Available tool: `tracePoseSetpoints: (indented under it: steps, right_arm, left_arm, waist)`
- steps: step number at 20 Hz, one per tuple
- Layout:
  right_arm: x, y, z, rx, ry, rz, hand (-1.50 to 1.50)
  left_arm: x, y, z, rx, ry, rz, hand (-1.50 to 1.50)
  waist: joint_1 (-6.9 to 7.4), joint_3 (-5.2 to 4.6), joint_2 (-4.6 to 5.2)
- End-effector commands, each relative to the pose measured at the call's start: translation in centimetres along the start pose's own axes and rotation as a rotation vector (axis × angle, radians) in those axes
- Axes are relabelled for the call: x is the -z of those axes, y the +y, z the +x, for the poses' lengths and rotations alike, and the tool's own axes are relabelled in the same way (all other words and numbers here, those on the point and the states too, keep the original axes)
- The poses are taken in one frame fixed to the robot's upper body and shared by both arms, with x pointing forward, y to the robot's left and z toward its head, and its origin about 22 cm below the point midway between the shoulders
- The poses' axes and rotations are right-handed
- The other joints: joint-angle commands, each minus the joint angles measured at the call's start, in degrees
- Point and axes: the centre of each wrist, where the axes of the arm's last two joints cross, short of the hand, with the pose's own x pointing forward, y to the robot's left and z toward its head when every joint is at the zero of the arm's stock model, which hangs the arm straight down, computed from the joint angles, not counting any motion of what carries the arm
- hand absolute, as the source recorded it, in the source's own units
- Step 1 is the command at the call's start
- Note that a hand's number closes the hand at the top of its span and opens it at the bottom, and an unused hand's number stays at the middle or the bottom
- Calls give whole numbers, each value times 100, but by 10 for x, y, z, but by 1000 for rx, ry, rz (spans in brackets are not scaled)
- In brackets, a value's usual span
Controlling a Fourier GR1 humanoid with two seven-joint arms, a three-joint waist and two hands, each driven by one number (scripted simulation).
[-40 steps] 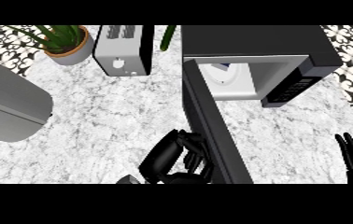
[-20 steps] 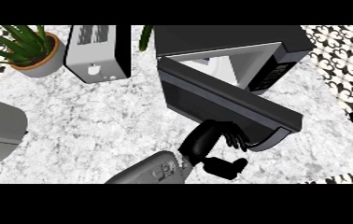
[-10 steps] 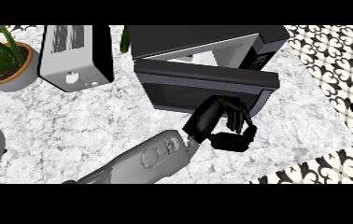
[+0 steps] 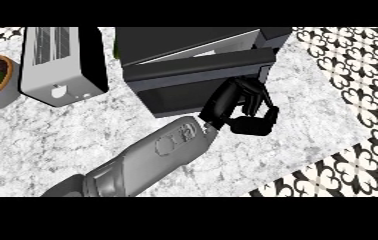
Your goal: Pick up the milk, place it into the microwave and close the microwave
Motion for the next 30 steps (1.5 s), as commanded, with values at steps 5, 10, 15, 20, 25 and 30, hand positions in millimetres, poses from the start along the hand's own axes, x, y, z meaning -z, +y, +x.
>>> tracePoseSetpoints:
  steps: [5,10,15,20,25,30]
  right_arm:
    - [17,-5,12,13,-22,61,-150]
    - [22,-10,18,5,-11,80,-150]
    - [28,-19,27,-8,-16,89,-150]
    - [38,-24,35,-30,-29,100,-150]
    - [45,-30,44,-59,-14,119,-150]
    - [49,-35,47,-52,-11,120,-150]
  left_arm:
    - [30,14,20,15,-36,58,150]
    - [40,22,23,30,-41,94,150]
    - [45,27,25,24,-33,127,150]
    - [46,25,27,16,-44,143,150]
    - [44,25,25,16,-45,168,150]
    - [46,23,30,5,-55,173,150]
  waist:
    - [-297,15,82]
    - [-476,20,150]
    - [-561,29,173]
    - [-641,28,184]
    - [-706,31,197]
    - [-695,43,223]
